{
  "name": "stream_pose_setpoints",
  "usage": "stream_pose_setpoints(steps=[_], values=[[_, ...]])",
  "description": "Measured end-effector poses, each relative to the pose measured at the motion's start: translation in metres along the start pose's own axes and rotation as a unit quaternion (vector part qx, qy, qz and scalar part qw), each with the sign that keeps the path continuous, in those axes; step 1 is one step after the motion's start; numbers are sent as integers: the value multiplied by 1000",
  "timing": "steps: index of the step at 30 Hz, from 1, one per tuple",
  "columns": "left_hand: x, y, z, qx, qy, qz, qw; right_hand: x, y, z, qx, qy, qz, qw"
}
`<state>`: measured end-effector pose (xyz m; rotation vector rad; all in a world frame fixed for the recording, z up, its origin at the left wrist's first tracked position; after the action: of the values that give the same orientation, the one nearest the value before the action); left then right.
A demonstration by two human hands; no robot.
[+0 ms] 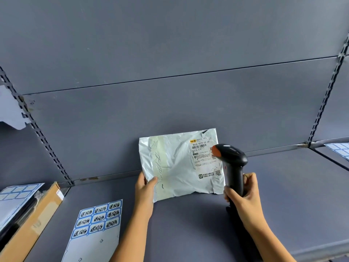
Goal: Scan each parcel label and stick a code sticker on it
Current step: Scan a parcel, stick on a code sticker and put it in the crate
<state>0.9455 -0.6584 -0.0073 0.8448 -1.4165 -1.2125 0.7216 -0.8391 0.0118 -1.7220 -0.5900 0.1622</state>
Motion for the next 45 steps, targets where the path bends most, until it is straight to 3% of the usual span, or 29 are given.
stream_pose_setpoints(steps=[11, 34, 38, 43, 45], values=[[1, 1, 3, -3, 2, 9, 1000, 24, 0, 10, -26, -49, 61, 997], [0, -2, 0, -8, -2, 11, 1000, 18, -4, 13, -18, -30, 76, 996], [0, -1, 1, -4, 0, 4, 1000, 7, -1, 6, 28, 24, 33, 999], [0, 1, 2, -3, -2, 4, 1000, -24, 28, -12, 169, 131, -113, 970], [1, 1, 3, -4, -2, 7, 1000, -34, 31, -23, 185, 138, -101, 968]])
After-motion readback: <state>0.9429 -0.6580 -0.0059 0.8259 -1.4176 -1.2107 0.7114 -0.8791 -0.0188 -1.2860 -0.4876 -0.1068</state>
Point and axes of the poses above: each hand's wrist, its own z-axis away from the middle knuckle, its own x-axis out of the palm, y = z × x, the point moved 8 cm from there along -z, towards the middle knuckle, and after that the axes turned 8 degrees about y, right-handed, at the moved point
